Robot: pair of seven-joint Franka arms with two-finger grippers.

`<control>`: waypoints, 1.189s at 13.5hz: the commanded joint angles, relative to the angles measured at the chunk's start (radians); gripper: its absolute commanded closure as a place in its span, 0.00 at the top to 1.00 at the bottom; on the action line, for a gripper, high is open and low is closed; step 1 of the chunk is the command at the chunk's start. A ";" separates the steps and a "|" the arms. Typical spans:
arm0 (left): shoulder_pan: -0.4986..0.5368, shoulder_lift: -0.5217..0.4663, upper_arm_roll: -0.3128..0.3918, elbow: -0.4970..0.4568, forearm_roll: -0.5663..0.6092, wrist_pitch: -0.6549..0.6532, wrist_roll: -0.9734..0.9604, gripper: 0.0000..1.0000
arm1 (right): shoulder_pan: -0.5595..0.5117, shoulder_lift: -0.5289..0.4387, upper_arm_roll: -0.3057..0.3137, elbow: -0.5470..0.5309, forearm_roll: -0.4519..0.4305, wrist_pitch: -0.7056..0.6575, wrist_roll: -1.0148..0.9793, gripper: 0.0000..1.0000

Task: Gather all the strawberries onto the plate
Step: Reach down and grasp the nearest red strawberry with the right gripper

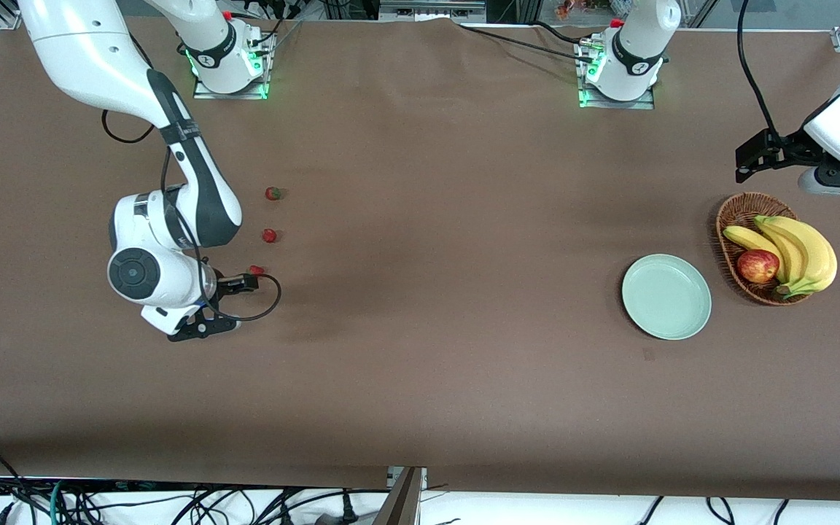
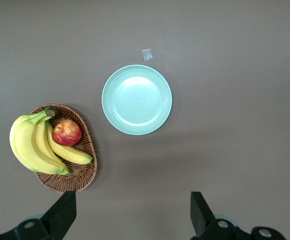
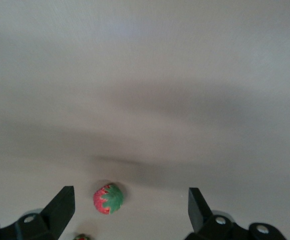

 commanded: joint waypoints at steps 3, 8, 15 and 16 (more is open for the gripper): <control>0.004 0.012 -0.007 0.027 0.003 -0.028 0.005 1.00 | -0.002 -0.007 -0.001 -0.078 0.069 0.022 0.047 1.00; 0.006 0.012 -0.007 0.027 0.003 -0.027 0.005 1.00 | 0.001 0.025 -0.003 -0.101 0.137 0.019 0.046 1.00; 0.006 0.012 -0.005 0.029 -0.016 -0.028 0.005 1.00 | 0.001 0.031 -0.003 -0.092 0.138 -0.023 0.047 0.15; 0.006 0.012 -0.005 0.029 -0.016 -0.028 0.005 1.00 | 0.002 0.030 -0.001 -0.089 0.138 -0.023 0.047 0.08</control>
